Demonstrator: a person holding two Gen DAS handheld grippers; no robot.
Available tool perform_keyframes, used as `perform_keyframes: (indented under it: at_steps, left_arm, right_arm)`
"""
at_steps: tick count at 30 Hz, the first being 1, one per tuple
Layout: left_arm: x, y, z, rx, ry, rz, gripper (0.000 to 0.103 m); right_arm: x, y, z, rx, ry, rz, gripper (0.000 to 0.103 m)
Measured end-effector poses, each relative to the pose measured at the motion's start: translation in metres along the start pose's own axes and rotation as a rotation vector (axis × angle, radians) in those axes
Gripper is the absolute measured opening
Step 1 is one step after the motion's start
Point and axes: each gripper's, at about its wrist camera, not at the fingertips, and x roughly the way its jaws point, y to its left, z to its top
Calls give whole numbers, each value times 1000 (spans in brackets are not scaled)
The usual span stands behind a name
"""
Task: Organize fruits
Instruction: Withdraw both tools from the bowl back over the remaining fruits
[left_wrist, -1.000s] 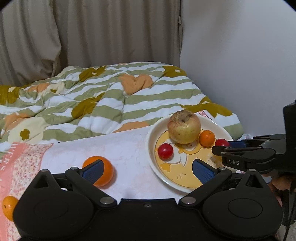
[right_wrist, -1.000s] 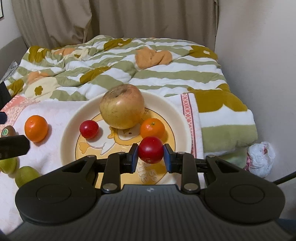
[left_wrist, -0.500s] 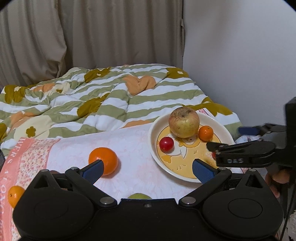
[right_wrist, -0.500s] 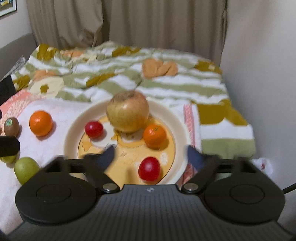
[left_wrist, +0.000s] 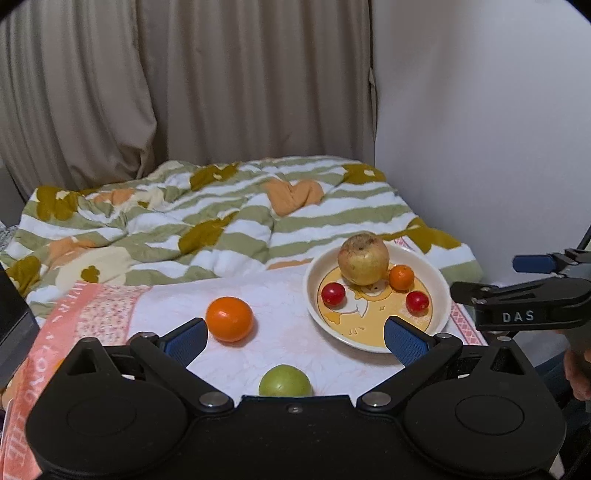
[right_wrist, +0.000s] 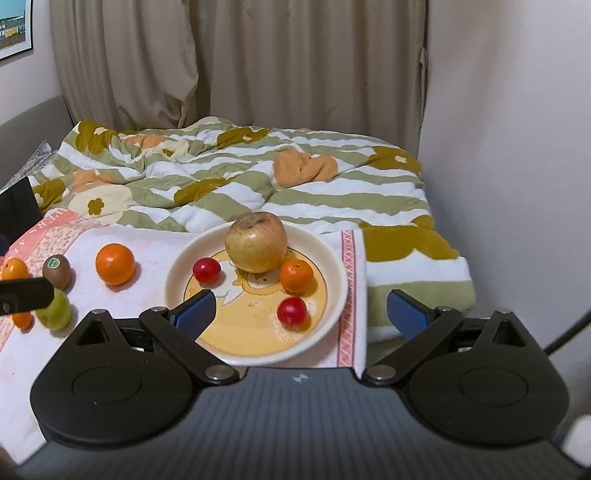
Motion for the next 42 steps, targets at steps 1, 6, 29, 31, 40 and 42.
perform_keyframes:
  at_steps: [1, 6, 29, 31, 40, 42]
  left_arm:
    - [-6, 1, -1, -4, -9, 2, 103]
    - [-39, 5, -10, -27, -50, 37, 103]
    - [-113, 131, -51, -93, -113, 184, 103]
    - [-112, 148, -53, -89, -108, 166, 103]
    - [-87, 221, -61, -57, -78, 80, 103]
    - [-78, 234, -62, -43, -71, 64, 103]
  right_arm:
    - [-7, 1, -1, -4, 0, -2, 103]
    - [-41, 4, -1, -6, -8, 0, 103]
    - [-108, 110, -5, 0, -31, 75, 103]
    - [-108, 128, -5, 12, -29, 66, 103]
    - [-90, 209, -11, 82, -7, 12, 103]
    - [-83, 223, -13, 105, -1, -3, 103]
